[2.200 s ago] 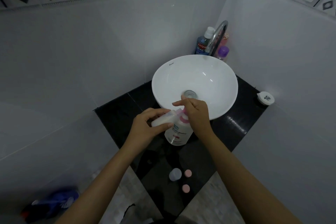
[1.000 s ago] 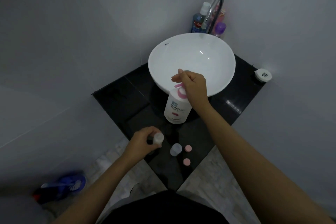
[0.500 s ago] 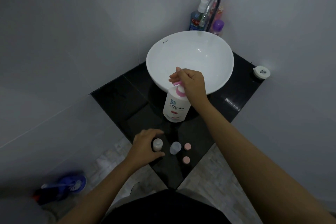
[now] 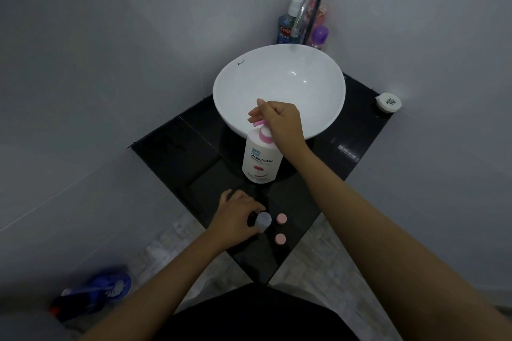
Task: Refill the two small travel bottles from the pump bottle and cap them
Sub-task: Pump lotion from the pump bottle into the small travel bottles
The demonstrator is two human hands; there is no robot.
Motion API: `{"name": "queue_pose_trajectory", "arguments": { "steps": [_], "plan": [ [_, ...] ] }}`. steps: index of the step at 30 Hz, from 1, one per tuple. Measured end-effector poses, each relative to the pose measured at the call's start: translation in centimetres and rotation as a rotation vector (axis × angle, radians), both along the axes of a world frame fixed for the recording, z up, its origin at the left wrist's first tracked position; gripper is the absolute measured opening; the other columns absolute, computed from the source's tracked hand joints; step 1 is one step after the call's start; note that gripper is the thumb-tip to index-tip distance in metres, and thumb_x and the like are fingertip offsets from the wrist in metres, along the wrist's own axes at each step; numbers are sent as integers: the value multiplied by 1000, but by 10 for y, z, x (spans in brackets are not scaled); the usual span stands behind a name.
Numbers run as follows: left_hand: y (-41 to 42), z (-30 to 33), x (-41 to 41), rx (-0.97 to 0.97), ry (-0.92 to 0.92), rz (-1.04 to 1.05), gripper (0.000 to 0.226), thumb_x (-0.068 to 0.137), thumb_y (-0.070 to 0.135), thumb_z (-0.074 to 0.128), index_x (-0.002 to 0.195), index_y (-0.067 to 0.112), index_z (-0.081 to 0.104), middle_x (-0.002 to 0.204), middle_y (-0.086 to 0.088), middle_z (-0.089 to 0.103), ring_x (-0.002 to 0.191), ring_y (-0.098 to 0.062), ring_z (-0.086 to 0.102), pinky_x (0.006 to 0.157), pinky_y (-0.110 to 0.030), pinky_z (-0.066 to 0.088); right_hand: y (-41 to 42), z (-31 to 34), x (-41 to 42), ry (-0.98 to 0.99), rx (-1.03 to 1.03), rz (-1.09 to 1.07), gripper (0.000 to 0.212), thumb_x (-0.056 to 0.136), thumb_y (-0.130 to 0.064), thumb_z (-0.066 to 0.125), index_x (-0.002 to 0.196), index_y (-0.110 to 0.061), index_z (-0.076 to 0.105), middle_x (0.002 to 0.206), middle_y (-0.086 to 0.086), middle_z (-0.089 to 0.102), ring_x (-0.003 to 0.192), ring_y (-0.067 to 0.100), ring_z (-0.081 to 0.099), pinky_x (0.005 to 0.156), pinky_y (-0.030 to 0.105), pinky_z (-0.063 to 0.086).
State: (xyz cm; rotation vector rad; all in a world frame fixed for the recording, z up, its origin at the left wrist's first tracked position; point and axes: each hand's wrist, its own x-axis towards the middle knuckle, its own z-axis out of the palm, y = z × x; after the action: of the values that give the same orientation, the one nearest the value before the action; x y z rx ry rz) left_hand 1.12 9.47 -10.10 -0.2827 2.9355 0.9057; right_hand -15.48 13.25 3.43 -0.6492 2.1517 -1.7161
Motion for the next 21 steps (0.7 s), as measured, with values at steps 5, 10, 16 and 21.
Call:
{"name": "queue_pose_trajectory", "arguments": {
  "steps": [5, 10, 16, 21],
  "plan": [
    [1, 3, 0, 45, 56, 56, 32, 72, 47, 68, 101, 35, 64, 102, 17, 63, 109, -1, 45, 93, -23, 18, 0, -1, -1, -9, 0, 7, 35, 95, -20, 52, 76, 4, 71, 71, 5, 71, 62, 12, 67, 79, 32, 54],
    [2, 8, -3, 98, 46, 90, 29, 70, 47, 69, 95, 37, 59, 92, 24, 54, 99, 5, 45, 95, -24, 25, 0, -1, -1, -9, 17, 5, 36, 95, -21, 52, 77, 4, 71, 74, 5, 71, 64, 14, 68, 80, 30, 53],
    [1, 15, -2, 203, 113, 134, 33, 67, 53, 65, 93, 34, 61, 86, 29, 52, 93, 6, 50, 94, -25, 34, 0, 1, -1, -13, 20, 13, 36, 95, -22, 52, 77, 4, 71, 74, 7, 71, 66, 15, 69, 81, 31, 54],
    [-11, 38, 0, 408, 244, 277, 34, 67, 42, 74, 97, 48, 58, 96, 25, 61, 99, 8, 54, 82, -9, 41, 1, 3, -1, -22, 28, 28, 35, 95, -22, 53, 79, 4, 71, 73, 7, 71, 64, 12, 68, 81, 30, 54]
  ]
}}
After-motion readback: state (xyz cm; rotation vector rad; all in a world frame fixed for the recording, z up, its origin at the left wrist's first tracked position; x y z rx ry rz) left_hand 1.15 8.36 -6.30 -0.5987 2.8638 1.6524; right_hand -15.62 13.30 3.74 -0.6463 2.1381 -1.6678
